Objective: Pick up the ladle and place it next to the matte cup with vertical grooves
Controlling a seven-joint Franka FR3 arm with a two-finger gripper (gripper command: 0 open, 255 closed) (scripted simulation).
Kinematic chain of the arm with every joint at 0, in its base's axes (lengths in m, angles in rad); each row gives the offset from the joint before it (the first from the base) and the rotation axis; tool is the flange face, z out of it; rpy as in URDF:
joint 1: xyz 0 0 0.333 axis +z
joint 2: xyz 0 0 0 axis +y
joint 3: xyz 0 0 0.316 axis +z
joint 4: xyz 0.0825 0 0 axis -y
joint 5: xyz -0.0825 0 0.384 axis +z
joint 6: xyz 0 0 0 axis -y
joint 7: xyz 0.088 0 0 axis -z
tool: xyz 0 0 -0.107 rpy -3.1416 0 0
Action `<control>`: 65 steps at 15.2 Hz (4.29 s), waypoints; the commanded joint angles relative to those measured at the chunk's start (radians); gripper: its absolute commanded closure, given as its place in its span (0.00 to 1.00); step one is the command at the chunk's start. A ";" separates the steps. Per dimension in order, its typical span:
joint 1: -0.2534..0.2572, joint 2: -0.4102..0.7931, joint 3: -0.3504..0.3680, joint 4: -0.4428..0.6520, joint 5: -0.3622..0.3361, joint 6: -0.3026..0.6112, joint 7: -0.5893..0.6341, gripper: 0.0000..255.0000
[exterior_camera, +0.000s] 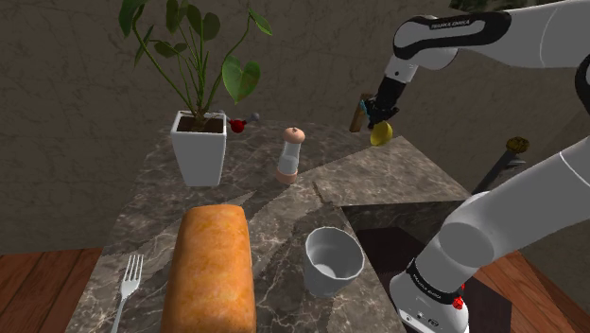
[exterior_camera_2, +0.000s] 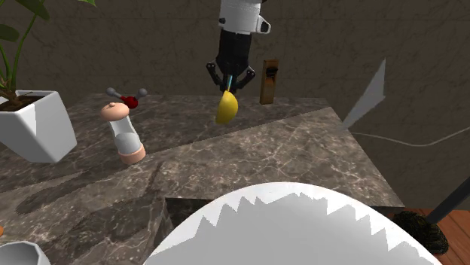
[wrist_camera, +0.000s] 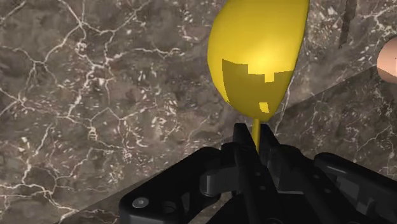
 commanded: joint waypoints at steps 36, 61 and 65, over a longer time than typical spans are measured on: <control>0.213 -0.411 0.514 -0.528 0.251 0.204 0.560 1.00; 0.242 -0.258 0.544 -0.700 0.320 0.526 0.498 1.00; 0.242 -0.258 0.544 -0.700 0.320 0.526 0.498 0.00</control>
